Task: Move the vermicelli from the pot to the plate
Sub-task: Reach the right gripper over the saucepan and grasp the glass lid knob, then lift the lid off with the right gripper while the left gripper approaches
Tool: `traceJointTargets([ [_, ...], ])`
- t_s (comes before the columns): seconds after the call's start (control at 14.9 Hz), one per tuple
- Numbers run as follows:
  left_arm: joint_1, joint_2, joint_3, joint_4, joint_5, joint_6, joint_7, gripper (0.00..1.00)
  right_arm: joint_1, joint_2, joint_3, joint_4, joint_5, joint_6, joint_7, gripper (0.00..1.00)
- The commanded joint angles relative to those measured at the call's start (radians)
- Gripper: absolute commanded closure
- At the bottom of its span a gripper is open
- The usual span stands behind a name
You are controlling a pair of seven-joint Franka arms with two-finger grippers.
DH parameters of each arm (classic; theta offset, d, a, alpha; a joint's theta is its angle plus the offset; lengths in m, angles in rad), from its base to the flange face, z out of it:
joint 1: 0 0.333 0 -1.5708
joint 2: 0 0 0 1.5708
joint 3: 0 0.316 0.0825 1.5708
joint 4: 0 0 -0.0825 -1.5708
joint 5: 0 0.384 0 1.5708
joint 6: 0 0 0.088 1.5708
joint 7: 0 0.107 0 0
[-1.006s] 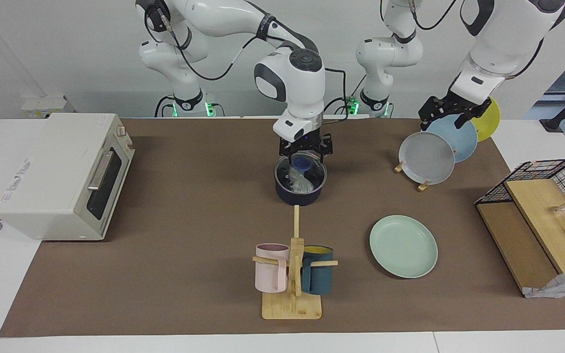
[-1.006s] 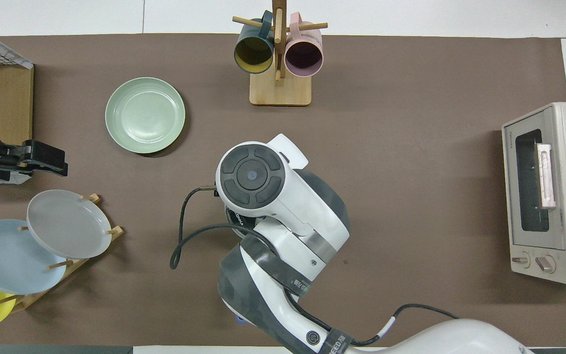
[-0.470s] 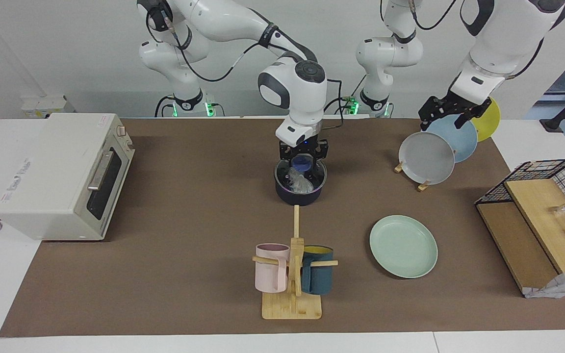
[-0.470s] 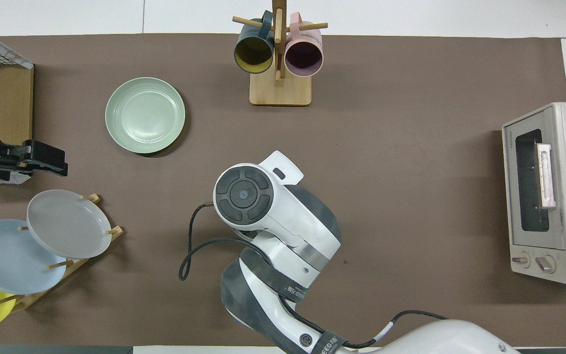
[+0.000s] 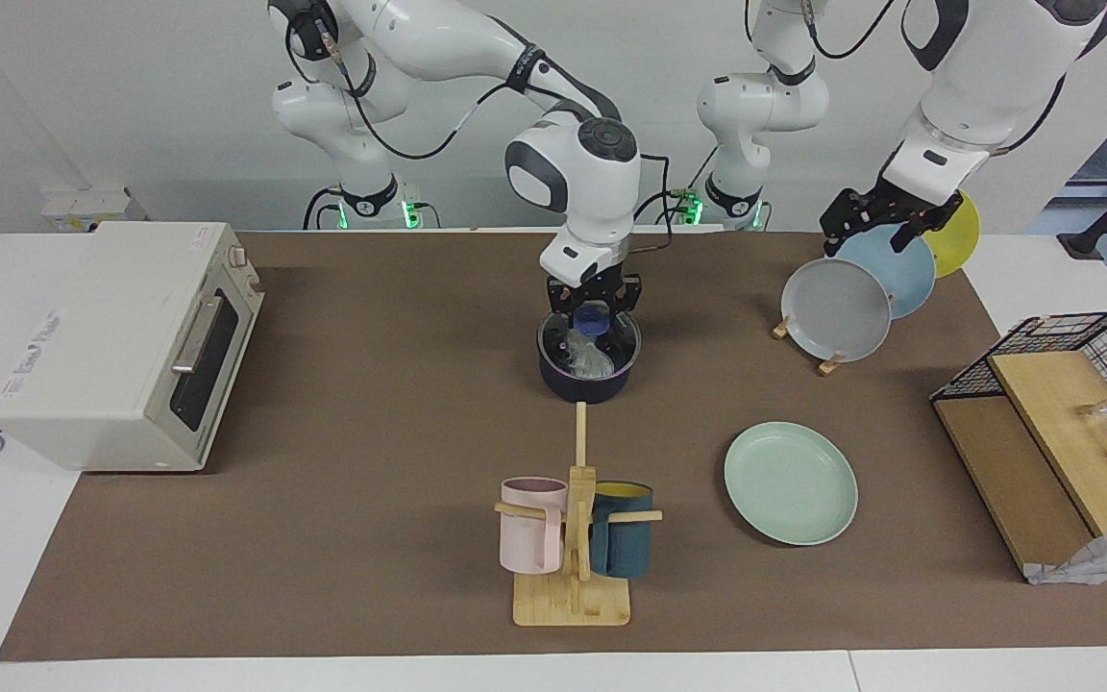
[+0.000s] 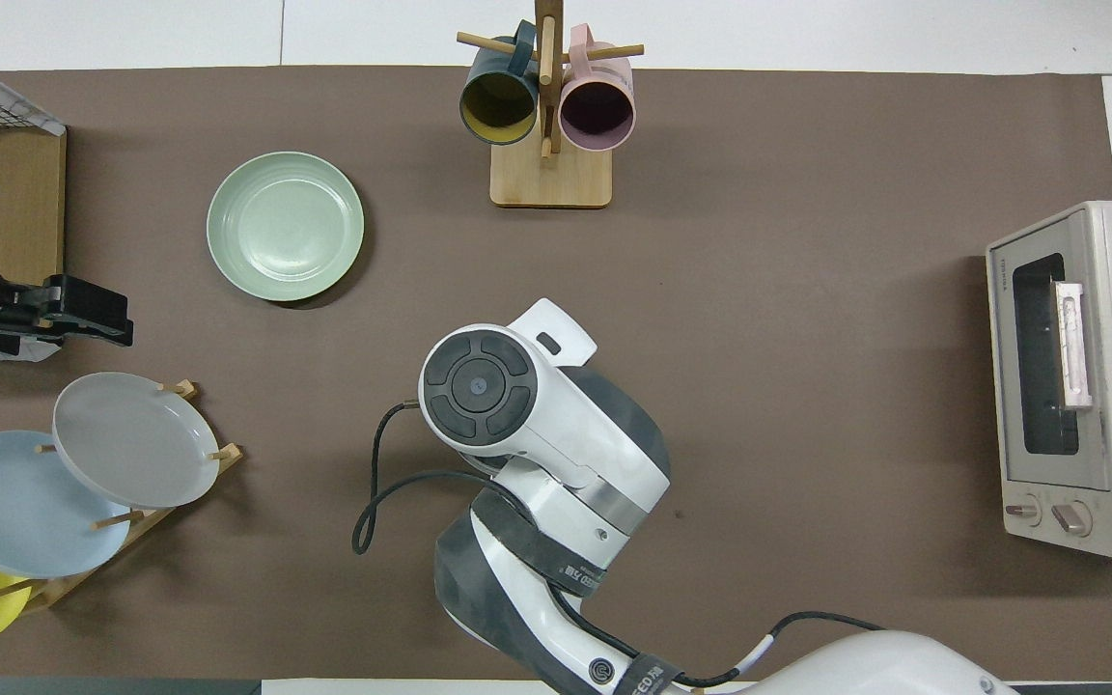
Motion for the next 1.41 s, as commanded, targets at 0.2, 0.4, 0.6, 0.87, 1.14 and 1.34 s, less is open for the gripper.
traceJointTargets([
  [0.2,0.011,-0.02,-0.008,-0.013,-0.006,-0.001,-0.005,0.0,-0.033,-0.017,0.004,0.099,-0.028,-0.092,-0.078,0.47],
  [0.4,0.011,-0.02,-0.009,-0.013,-0.006,-0.007,0.0,0.0,-0.102,-0.036,-0.001,0.129,-0.026,-0.157,-0.169,0.47],
  [0.6,0.002,-0.02,-0.012,-0.011,-0.006,-0.003,-0.008,0.0,-0.183,-0.062,-0.011,0.115,-0.023,-0.206,-0.355,0.47],
  [0.87,-0.006,-0.034,-0.015,-0.028,-0.008,-0.024,-0.006,0.0,-0.321,-0.097,-0.032,0.046,-0.011,-0.21,-0.564,0.47],
  [1.14,-0.093,-0.062,-0.018,-0.124,-0.017,0.112,-0.011,0.0,-0.495,-0.138,-0.03,-0.084,0.0,-0.154,-0.753,0.47],
  [1.34,-0.253,-0.01,-0.018,-0.18,-0.049,0.244,-0.136,0.0,-0.563,-0.172,-0.032,-0.184,0.05,-0.051,-0.864,0.47],
])
